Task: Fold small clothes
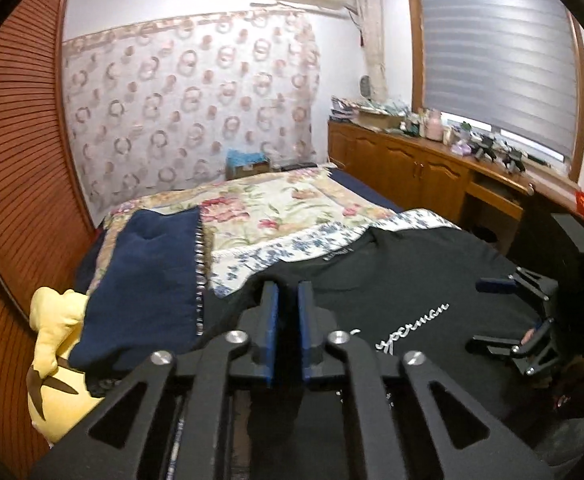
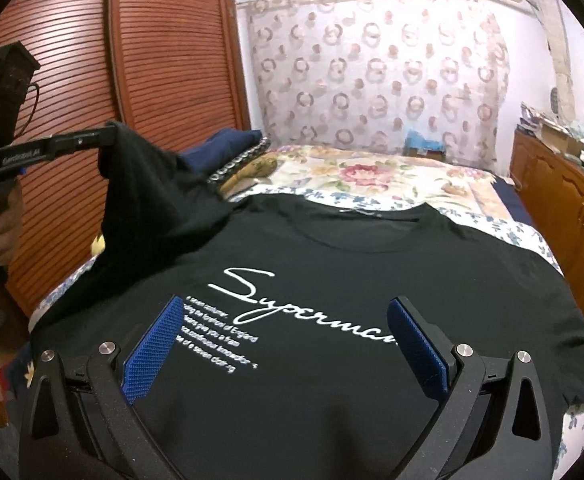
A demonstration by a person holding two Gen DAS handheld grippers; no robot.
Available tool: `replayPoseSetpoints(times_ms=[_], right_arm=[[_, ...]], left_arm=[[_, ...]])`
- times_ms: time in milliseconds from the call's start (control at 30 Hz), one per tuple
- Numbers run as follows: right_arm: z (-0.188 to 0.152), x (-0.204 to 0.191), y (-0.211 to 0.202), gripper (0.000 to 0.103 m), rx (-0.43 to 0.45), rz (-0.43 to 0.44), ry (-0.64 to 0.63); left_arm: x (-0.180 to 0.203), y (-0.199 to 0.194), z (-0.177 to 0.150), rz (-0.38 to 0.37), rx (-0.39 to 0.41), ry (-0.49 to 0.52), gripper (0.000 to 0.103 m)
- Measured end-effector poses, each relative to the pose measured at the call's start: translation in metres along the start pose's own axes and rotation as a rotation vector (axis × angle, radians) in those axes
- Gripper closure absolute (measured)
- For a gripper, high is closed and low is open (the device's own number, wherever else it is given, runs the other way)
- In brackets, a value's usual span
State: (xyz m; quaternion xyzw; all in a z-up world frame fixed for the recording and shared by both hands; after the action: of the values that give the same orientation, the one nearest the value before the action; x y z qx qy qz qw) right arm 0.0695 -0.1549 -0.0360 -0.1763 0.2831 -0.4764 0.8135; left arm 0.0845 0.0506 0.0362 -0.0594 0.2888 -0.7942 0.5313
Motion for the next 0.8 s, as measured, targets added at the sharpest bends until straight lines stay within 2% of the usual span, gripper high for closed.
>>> replayPoseSetpoints(times_ms=[33,200,233,300,367,400,567,700,800], right_arm=[[0.001,0.003,-0.001,0.0,0.0,-0.003,0.003],[0.002,0.006,-0.003,0.0,0.001,-0.004,0.005],[0.004,0.006,-0.004,0.001,0.004,-0.001,0.006],[0.005,0.005,-0.005,0.003,0.004,0.011,0.006],[0.009,0.001,-0.003,0.009,-0.008,0.037,-0.004],[0.009,-0.001,-0.002,0.011,-0.012,0.043,-0.01],[0.017,-0.024,0.015,0.042,-0.059,0.102,-0.082],[0.022,-0.051,0.034,0.05,-0.1,0.166,-0.135],[0.021,-0.073,0.056,0.051,-0.148,0.205,-0.17]], left_arm=[[0.002,-0.001,0.0,0.0,0.001,-0.001,0.083],[0.007,-0.009,-0.011,0.003,0.006,-0.02,0.072],[0.008,-0.01,-0.011,0.009,0.008,-0.022,0.067],[0.005,-0.015,-0.018,0.026,0.016,-0.037,0.061],[0.0,-0.02,-0.028,0.025,0.027,-0.065,0.05],[-0.003,-0.024,-0.034,0.03,0.03,-0.079,0.049],[-0.014,-0.032,-0.059,0.099,0.02,-0.123,0.048],[-0.022,-0.042,-0.083,0.151,0.02,-0.167,0.047],[-0.029,-0.044,-0.098,0.175,0.007,-0.194,0.047]])
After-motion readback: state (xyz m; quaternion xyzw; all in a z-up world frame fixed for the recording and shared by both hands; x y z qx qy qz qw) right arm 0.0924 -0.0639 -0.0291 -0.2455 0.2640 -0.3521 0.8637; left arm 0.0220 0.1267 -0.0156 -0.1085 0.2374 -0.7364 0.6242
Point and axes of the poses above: each gripper's, at about its wrist camera, not at the fingertips, and y roughly the way its jaws point, x to its right, z to its top, the point moved 3 cm from there along y, roughly the way its jaws point, and after that the axes turned 15 degrees about y, right-handed, at the moved point
